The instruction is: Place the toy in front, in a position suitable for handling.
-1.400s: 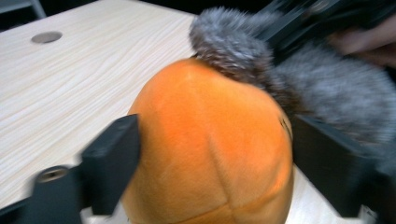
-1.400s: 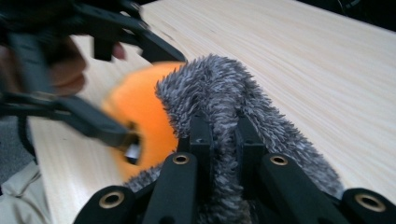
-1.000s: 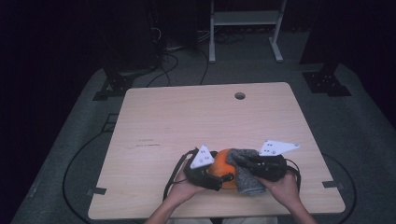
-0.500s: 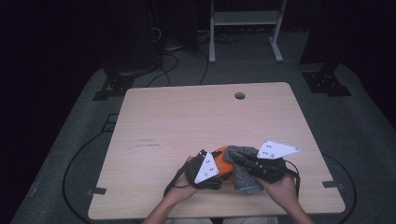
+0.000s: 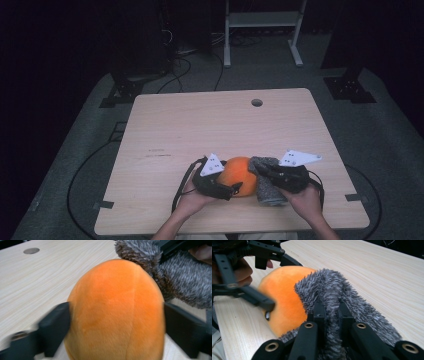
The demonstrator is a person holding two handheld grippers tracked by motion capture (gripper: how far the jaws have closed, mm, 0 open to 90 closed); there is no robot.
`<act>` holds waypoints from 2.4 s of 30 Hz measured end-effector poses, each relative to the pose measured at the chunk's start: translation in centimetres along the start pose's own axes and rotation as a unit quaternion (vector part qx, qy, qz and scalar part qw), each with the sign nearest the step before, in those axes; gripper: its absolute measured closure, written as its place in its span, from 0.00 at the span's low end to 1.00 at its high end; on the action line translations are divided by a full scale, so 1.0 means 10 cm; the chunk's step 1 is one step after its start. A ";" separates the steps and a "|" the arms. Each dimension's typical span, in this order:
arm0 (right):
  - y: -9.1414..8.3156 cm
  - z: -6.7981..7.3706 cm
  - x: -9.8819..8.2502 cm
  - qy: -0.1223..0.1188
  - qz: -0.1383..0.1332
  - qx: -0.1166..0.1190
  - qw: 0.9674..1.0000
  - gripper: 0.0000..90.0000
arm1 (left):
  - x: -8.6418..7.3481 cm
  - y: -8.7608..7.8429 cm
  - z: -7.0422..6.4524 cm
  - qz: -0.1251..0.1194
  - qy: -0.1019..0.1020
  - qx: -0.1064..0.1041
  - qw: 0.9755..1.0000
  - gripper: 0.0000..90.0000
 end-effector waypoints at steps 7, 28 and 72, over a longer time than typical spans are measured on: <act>-0.16 0.15 0.22 -0.017 -0.053 0.018 0.998 0.89 | 0.06 0.01 -0.11 -0.014 0.156 0.028 0.987 0.39; 0.09 -0.17 -0.13 0.061 -0.004 0.036 0.997 0.89 | -0.21 -0.09 0.16 -0.004 0.065 -0.012 0.998 0.32; -0.23 -0.07 0.16 0.032 -0.081 -0.004 0.996 0.89 | 0.01 -0.09 0.00 -0.012 0.113 0.045 0.993 0.46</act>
Point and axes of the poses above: each handheld gripper's, and its own axes: y roughly forward along the jaws, x roughly out of its top, z roughly to its left, the point moved 5 cm from there along y, roughly forward along the jaws, and after that the axes turned 9 degrees about -x, right-handed, at the moved point
